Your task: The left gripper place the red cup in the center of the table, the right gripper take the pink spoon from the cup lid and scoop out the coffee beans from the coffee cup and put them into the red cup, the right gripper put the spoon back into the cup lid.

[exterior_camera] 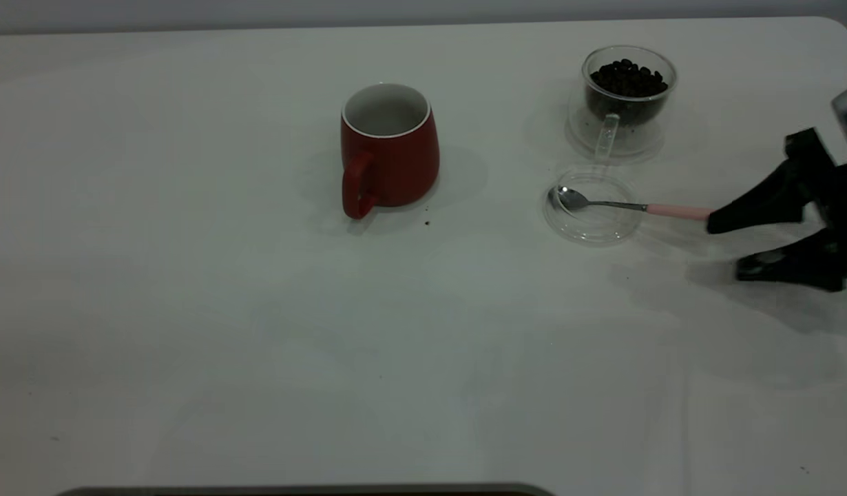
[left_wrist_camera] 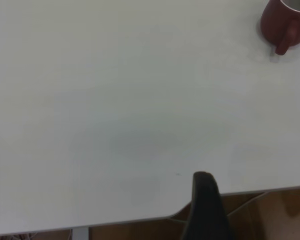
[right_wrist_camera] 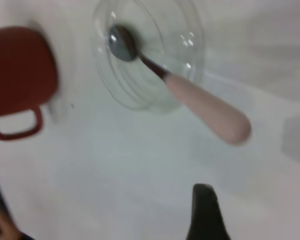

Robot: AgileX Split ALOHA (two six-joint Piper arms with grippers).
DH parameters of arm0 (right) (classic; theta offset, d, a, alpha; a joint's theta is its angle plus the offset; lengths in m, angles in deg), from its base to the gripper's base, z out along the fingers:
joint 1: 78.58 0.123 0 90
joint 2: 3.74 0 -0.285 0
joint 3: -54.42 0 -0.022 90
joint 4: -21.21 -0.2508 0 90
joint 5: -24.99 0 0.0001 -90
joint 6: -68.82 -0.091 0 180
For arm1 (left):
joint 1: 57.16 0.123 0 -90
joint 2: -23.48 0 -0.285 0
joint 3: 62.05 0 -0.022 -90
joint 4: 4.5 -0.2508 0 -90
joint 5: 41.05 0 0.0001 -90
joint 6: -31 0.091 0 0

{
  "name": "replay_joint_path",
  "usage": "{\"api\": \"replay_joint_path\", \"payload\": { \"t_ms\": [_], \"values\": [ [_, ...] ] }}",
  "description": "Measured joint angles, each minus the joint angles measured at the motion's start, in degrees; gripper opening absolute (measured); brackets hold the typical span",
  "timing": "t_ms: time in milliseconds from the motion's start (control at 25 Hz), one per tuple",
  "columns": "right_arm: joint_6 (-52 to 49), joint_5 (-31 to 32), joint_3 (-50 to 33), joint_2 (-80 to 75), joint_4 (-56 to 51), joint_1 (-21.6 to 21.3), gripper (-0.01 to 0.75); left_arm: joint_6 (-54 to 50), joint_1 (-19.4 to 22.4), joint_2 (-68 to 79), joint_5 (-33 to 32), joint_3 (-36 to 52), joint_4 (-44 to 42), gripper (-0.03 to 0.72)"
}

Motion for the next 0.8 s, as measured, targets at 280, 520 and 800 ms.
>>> {"api": "replay_joint_path", "payload": {
  "t_ms": [280,520,800],
  "values": [
    [-29.81,-3.11,-0.05,19.57,30.93,0.00,0.552,0.00,0.00,0.00,0.00,0.00,0.00,0.569],
    [-50.58,7.13,-0.30,36.23,52.82,0.00,0.552,0.00,0.00,0.00,0.00,0.00,0.00,0.569],
    [-62.24,15.19,-7.46,56.90,65.90,0.00,0.552,0.00,0.00,0.00,0.00,0.00,0.00,0.569]
  ]
}}
